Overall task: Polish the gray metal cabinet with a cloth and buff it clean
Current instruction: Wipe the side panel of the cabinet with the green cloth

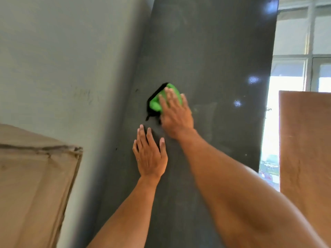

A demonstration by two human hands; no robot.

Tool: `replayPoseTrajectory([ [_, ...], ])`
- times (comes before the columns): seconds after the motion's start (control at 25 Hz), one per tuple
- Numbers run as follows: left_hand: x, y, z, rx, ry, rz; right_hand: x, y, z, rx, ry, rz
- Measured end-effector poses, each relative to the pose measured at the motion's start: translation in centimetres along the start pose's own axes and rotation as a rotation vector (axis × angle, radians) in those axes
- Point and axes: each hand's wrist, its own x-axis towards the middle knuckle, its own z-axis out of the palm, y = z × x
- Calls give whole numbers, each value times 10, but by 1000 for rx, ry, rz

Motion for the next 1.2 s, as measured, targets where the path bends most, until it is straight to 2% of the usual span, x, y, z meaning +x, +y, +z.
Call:
replayPoseTrajectory([
  [0.12, -2, 17, -14, -34, -87, -57, -30, 68, -22, 0, 135, 233],
  [0.24, -3, 10, -23, -17, -190, 42, -35, 81, -26, -9, 154, 345],
  [0.32, -3, 0, -27, 3, -210, 105, -40, 61, -22, -14, 117, 211],
  [0.44, -18, -12, -30, 26, -222, 123, -89, 24, 0, -118, -82, -216],
  [0.52, -28, -12, -30, 34, -226, 145, -105, 36, 4, -206, -182, -472],
  [0.56, -31, -13, -29, 51, -222, 166, -92, 53, -2, -221, -170, -529],
  [0.6, -29, -13, -29, 63, -212, 198, -73, 69, -11, -222, -137, -486],
  [0.72, -31, -14, -26, 64, -183, 224, -36, 103, -35, -194, -22, -144],
  [0.76, -34, -16, -23, 69, -170, 217, -37, 98, -34, -180, -8, -115],
  [1.0, -76, -29, -24, 74, -182, 267, -165, 24, 15, -182, -106, -387],
  [1.08, -93, -32, -27, 90, -226, 278, -176, 37, 8, -239, -213, -585],
  [1.12, -98, -32, -29, 92, -237, 299, -166, 55, 1, -271, -209, -639],
  [1.2, -97, -32, -31, 83, -245, 329, -131, 92, -16, -268, -151, -490],
])
